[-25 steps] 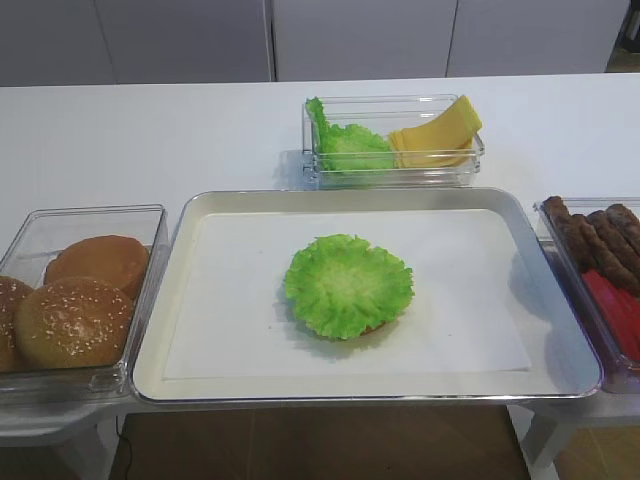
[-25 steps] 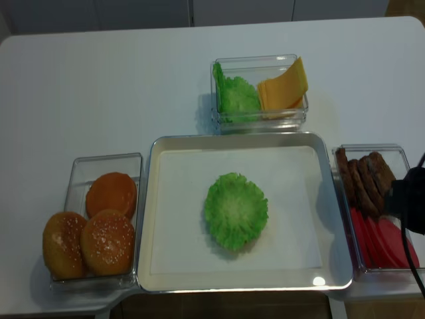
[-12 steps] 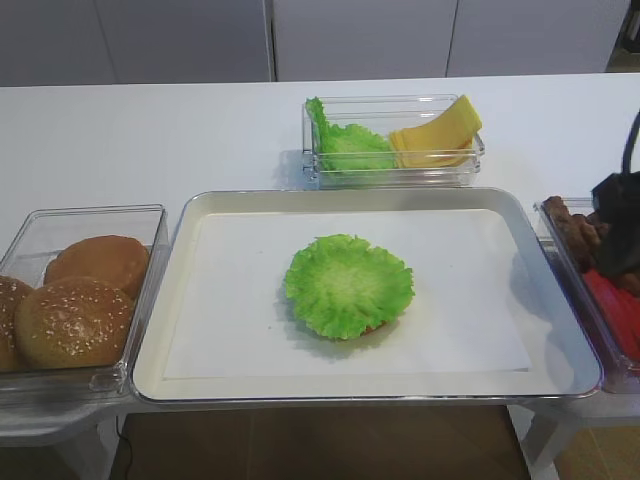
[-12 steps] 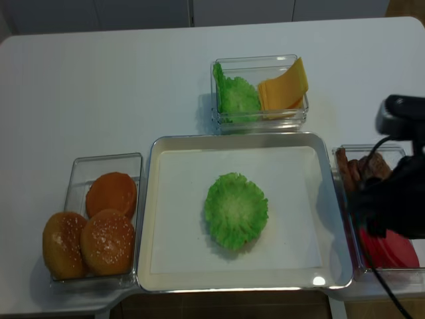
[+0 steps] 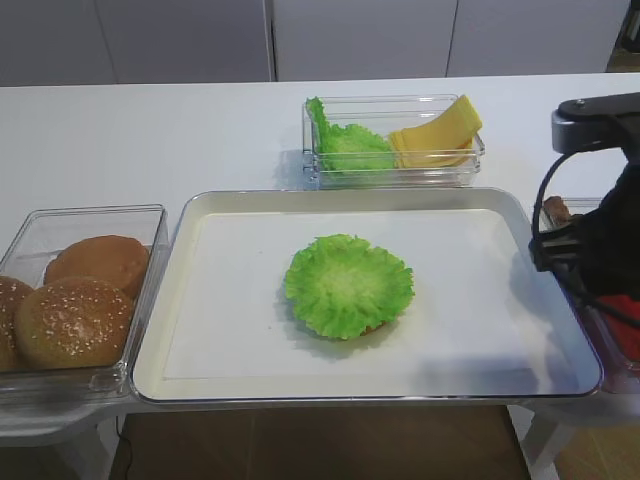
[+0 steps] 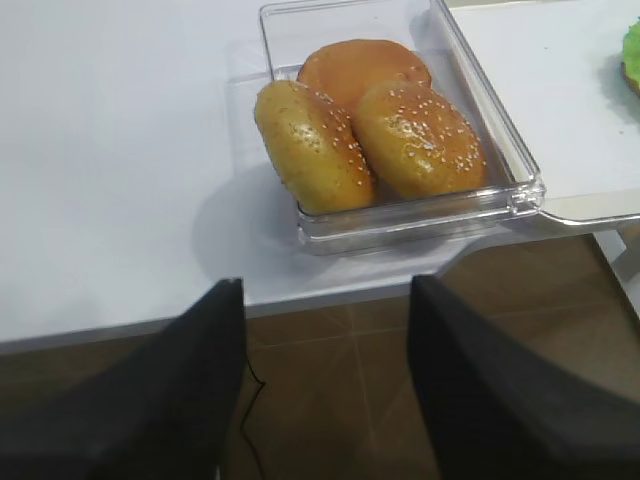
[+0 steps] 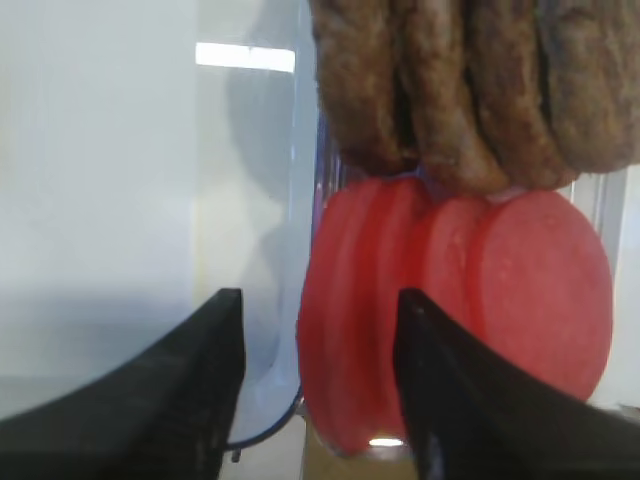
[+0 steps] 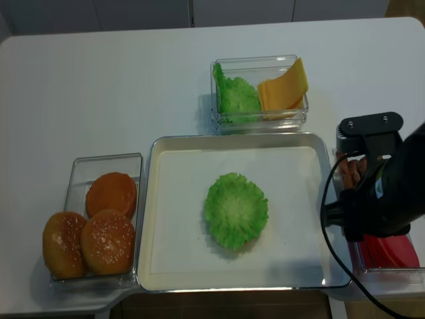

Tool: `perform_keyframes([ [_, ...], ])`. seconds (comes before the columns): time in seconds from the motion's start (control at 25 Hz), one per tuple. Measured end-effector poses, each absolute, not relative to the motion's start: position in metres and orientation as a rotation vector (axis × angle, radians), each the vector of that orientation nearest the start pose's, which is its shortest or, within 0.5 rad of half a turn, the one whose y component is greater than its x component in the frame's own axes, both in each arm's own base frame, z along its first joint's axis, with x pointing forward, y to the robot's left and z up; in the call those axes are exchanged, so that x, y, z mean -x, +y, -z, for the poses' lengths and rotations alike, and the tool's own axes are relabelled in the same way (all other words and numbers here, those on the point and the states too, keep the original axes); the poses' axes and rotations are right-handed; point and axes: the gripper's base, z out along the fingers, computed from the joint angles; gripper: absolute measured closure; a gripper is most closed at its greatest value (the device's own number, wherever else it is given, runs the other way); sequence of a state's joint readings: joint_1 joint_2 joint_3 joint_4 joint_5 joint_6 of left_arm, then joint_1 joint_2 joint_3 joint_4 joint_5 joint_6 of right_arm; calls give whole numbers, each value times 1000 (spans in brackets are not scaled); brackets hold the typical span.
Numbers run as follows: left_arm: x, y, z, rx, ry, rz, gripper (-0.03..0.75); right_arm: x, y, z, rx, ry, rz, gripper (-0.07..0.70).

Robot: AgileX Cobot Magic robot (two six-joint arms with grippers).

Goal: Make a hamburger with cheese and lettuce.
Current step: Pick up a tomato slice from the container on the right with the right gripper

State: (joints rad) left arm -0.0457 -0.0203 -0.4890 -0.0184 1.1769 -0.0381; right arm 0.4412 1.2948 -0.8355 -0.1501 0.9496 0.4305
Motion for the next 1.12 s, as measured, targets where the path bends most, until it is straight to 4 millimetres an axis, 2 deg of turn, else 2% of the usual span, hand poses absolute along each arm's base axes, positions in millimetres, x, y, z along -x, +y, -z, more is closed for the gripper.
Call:
perform_keyframes([
  [0.16, 12, -1, -265, -10, 2152, 71, 328, -213, 88, -240, 129, 2870, 42, 293],
  [0.32, 12, -1, -265, -10, 2152, 71, 328, -214, 88, -240, 136, 2861, 46, 355],
  [0.44, 12, -1, -265, -10, 2152, 71, 328, -214, 88, -240, 140, 2856, 46, 372],
  [0.8, 12, -1, -265, -10, 2152, 71, 328, -215, 88, -240, 161, 2849, 63, 376],
  [1.12, 12, -1, -265, -10, 2152, 71, 328, -217, 87, -240, 180, 2825, 79, 329],
])
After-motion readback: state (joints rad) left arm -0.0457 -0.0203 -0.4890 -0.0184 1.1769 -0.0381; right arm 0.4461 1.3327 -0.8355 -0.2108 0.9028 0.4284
